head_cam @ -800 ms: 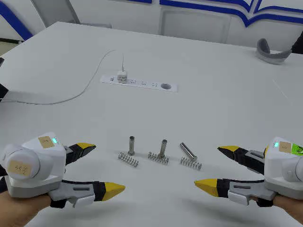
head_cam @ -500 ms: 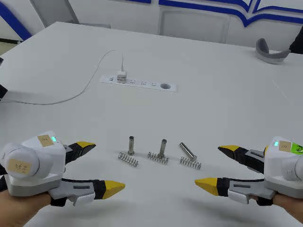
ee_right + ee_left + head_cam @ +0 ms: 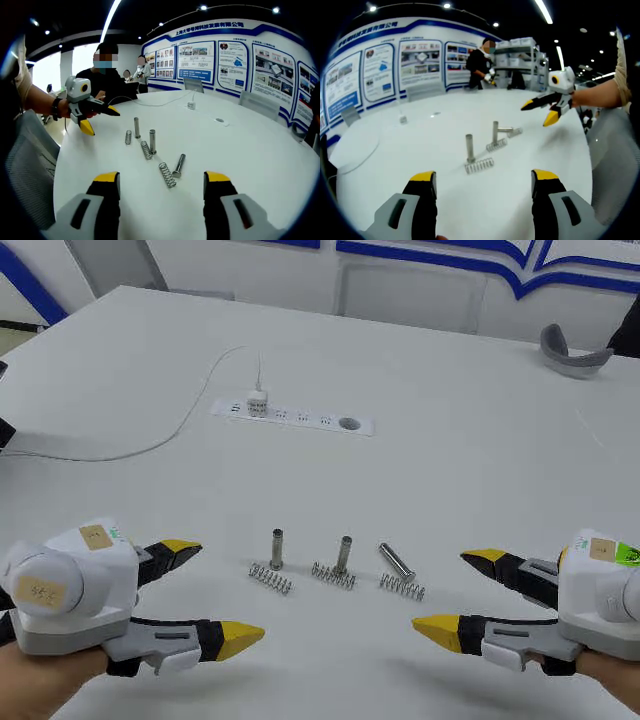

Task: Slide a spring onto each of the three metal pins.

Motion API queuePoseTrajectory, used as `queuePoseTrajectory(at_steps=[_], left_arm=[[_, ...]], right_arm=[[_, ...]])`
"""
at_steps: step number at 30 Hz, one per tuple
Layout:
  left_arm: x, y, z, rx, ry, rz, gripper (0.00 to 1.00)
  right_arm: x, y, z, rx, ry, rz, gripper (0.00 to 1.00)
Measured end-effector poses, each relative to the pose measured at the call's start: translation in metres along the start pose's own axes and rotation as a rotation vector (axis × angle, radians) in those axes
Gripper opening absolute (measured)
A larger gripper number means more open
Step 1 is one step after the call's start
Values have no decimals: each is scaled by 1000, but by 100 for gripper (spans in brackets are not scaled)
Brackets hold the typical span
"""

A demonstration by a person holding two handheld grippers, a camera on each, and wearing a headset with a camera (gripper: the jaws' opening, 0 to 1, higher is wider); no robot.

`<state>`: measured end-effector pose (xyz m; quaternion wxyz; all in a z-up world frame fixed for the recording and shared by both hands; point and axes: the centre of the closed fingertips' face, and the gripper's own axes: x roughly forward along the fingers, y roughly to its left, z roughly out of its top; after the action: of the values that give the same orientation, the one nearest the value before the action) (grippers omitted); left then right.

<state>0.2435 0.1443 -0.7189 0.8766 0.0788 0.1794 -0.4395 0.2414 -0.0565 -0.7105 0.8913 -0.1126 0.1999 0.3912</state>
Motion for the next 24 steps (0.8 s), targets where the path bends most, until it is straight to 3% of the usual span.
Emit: queuePoseTrajectory(at_steps=[24], left_arm=[[0, -1, 1, -5, -5, 11, 78]], right_arm=[[3, -14, 5, 22, 18, -31, 60]])
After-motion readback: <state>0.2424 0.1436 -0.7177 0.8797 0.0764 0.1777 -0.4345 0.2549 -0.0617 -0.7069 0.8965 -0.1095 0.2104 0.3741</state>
